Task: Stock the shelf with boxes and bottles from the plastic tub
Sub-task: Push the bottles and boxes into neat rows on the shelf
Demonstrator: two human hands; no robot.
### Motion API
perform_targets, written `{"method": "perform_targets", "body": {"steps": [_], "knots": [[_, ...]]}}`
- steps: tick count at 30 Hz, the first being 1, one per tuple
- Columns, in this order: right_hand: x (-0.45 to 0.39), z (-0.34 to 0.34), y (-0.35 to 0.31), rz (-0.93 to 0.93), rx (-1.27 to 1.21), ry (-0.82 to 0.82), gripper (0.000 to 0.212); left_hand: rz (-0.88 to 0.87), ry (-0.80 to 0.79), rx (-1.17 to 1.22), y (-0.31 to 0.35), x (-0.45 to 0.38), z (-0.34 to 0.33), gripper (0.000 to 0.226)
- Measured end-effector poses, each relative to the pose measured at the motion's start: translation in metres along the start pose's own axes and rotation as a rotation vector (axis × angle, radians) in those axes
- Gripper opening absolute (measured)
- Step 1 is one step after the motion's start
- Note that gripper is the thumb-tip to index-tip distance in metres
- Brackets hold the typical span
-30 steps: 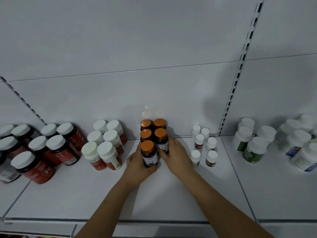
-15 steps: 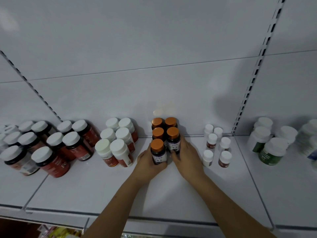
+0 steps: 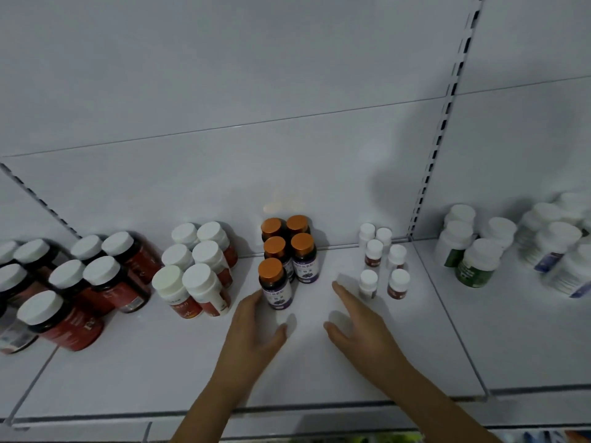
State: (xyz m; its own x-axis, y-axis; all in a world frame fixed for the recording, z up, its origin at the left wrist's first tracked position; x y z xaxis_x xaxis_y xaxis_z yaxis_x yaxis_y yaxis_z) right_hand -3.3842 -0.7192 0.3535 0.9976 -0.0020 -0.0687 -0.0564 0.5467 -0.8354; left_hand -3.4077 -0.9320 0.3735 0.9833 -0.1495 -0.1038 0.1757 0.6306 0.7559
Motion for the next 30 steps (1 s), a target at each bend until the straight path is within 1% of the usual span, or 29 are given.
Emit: {"method": "perform_targets", "body": {"steps": [1, 3, 5, 7, 8, 10, 12, 13, 15, 17, 18, 19, 21, 23, 25, 27, 30], "knots": [[0.011, 0.009, 0.000, 0.028, -0.025, 0.024, 0.058, -0.020, 0.041, -0.040, -0.001, 0.008, 0.001, 0.050], [0.028, 0.030, 0.005, 0.076, -0.028, 0.121, 0.049, -0.090, 0.094, -0.084, 0.003, 0.016, 0.001, 0.033], [0.039, 0.053, 0.010, 0.121, 0.052, 0.246, 0.042, -0.092, 0.113, -0.088, 0.010, 0.016, -0.002, 0.029], [0.044, 0.075, 0.015, 0.129, 0.126, 0.355, 0.037, -0.094, 0.080, -0.078, 0.023, 0.012, -0.011, 0.025], [0.045, 0.086, 0.018, 0.115, 0.151, 0.400, 0.036, -0.121, 0.047, -0.061, 0.032, 0.010, -0.019, 0.025], [0.043, 0.100, 0.028, 0.053, 0.171, 0.461, 0.037, -0.259, -0.018, -0.031, 0.054, 0.005, -0.036, 0.026], [0.036, 0.106, 0.038, -0.023, 0.189, 0.435, 0.051, -0.402, -0.059, -0.054, 0.071, -0.003, -0.055, 0.027], [0.031, 0.106, 0.043, -0.057, 0.218, 0.393, 0.062, -0.428, -0.085, -0.074, 0.076, -0.009, -0.065, 0.035], [0.019, 0.104, 0.051, -0.116, 0.313, 0.288, 0.078, -0.405, -0.170, -0.165, 0.078, -0.024, -0.090, 0.062], [0.005, 0.100, 0.055, -0.127, 0.375, 0.214, 0.082, -0.354, -0.261, -0.334, 0.075, -0.037, -0.113, 0.083], [-0.002, 0.098, 0.056, -0.113, 0.414, 0.191, 0.081, -0.343, -0.294, -0.399, 0.073, -0.042, -0.122, 0.087], [-0.010, 0.096, 0.058, -0.099, 0.465, 0.165, 0.080, -0.349, -0.315, -0.437, 0.073, -0.047, -0.129, 0.088], [-0.025, 0.092, 0.065, -0.079, 0.536, 0.119, 0.086, -0.381, -0.328, -0.468, 0.075, -0.057, -0.136, 0.085], [-0.037, 0.091, 0.074, -0.075, 0.546, 0.096, 0.090, -0.395, -0.336, -0.489, 0.077, -0.067, -0.141, 0.082], [-0.046, 0.093, 0.076, -0.061, 0.553, 0.075, 0.092, -0.396, -0.337, -0.511, 0.078, -0.076, -0.145, 0.085], [-0.054, 0.093, 0.075, -0.043, 0.563, 0.057, 0.090, -0.390, -0.328, -0.486, 0.079, -0.085, -0.149, 0.092], [-0.066, 0.095, 0.078, -0.026, 0.547, 0.049, 0.083, -0.371, -0.287, -0.461, 0.076, -0.096, -0.153, 0.093]]}}
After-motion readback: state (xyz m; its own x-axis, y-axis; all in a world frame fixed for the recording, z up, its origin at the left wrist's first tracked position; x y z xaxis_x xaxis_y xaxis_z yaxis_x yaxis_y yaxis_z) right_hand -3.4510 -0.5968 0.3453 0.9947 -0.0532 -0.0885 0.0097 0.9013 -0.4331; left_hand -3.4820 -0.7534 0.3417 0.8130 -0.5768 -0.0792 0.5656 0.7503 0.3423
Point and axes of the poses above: each hand's wrist, its own x-axis away from the middle knuckle, its own z-axis out of the back of the hand, y = z × x, the point moved 5 cm from there along -x, towards the middle knuckle
